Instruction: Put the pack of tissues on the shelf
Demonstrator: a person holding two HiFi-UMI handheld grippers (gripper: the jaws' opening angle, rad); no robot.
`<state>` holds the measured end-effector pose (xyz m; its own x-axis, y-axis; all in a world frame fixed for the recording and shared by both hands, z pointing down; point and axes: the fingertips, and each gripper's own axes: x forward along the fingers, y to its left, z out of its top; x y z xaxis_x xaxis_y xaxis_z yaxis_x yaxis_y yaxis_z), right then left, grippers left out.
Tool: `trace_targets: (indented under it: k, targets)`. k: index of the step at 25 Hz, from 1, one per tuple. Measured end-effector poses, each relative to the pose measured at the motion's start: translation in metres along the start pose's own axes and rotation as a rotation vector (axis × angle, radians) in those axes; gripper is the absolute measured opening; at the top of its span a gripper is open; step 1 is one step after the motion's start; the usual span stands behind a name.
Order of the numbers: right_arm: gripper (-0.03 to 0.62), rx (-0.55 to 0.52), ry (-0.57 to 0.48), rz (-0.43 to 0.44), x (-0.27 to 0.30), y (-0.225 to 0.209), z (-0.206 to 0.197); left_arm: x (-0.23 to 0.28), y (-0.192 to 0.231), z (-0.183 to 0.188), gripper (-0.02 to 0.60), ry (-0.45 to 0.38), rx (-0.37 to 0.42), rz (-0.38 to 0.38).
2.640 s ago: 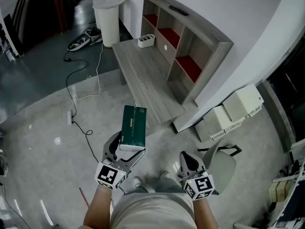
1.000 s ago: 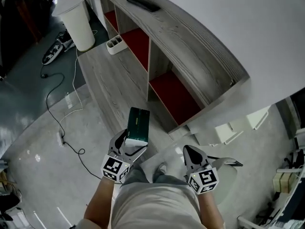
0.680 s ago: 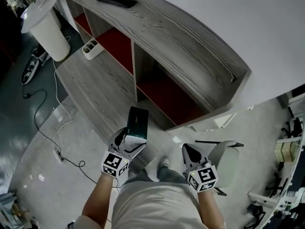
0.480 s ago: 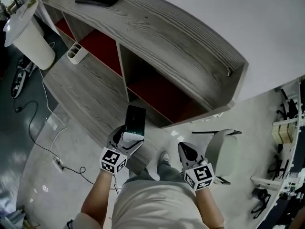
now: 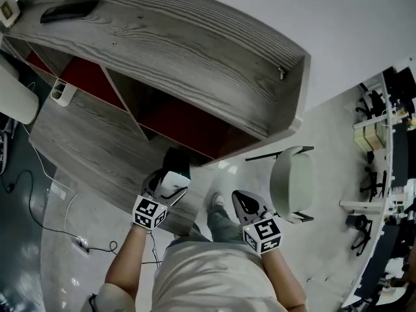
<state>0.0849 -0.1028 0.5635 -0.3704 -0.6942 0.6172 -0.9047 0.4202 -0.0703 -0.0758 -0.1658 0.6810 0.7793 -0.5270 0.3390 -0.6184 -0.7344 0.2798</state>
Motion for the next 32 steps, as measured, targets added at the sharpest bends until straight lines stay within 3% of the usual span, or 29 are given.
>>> trace_targets:
  k: [6,13,24,32]
  targets:
    - [0.028,0.028,0.009,-0.031,-0.005,-0.005,-0.006,0.016,-0.002,-0.007,0.449,-0.023,-0.026,-0.041]
    - [0.028,0.021,0.012,-0.032,-0.011,0.000,-0.009,0.026,0.001,-0.035,0.449,0.038,-0.077,-0.026]
    - [0.028,0.011,0.037,-0.043,-0.019,0.005,-0.017,0.076,0.013,-0.071,0.442,0.222,0.178,-0.081]
    - [0.028,0.005,0.056,-0.043,-0.020,0.008,-0.023,0.102,0.013,-0.078,0.439,0.322,0.276,-0.147]
